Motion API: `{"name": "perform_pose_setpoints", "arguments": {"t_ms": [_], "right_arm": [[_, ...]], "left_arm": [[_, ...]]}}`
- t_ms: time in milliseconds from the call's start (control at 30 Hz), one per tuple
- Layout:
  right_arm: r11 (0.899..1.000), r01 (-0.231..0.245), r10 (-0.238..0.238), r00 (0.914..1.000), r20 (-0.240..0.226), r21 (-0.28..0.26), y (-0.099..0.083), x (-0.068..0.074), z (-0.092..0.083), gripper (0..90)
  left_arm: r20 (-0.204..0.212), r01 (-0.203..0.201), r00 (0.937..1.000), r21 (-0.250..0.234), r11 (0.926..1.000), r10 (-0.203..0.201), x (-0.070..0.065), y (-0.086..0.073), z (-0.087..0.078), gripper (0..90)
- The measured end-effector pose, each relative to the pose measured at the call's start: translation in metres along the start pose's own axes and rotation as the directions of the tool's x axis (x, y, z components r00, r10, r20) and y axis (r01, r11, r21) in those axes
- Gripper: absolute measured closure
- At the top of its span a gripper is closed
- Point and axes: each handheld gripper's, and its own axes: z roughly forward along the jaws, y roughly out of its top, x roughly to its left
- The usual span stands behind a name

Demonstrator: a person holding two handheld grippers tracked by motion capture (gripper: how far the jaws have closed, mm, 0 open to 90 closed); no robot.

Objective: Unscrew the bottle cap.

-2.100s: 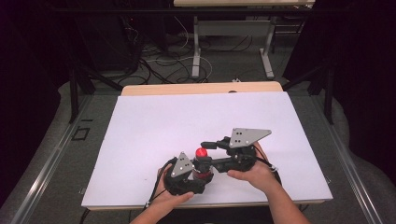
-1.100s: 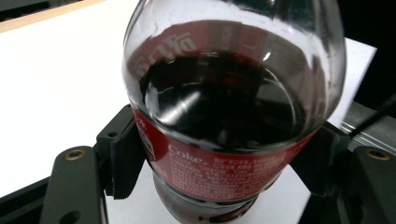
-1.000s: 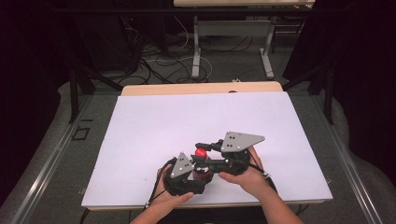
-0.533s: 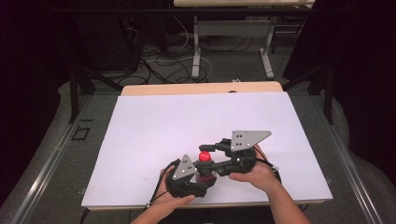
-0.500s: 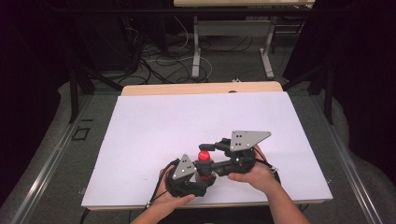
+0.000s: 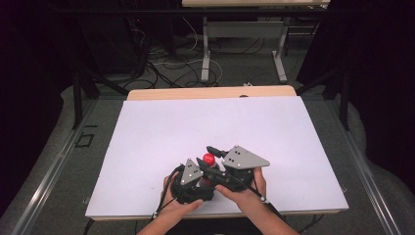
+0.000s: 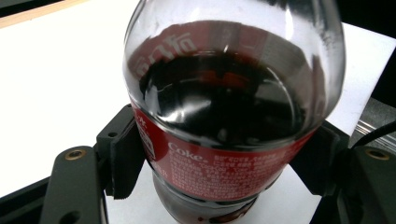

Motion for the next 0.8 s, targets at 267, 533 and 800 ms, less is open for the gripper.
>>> {"name": "perform_pose_setpoints", "arguments": {"t_ms": [267,533,800], "right_arm": [[0.999,0.044,-0.044,0.9874,-0.152,0.0,0.002,-0.017,-0.003,60.6],[0.996,0.083,-0.094,0.8725,-0.479,-0.044,0.001,-0.051,-0.01,61.0],[0.995,0.09,-0.098,0.8498,-0.518,-0.042,0.0,-0.055,-0.011,60.3]], "left_arm": [[0.032,-0.02,0.9993,-0.006,0.9998,0.02,-0.001,0.001,-0.002,29.0],[0.141,-0.081,0.9863,-0.038,0.996,0.085,-0.008,0.002,-0.003,29.0],[0.141,-0.081,0.9864,-0.029,0.9963,0.084,-0.009,0.002,-0.003,29.0]]}}
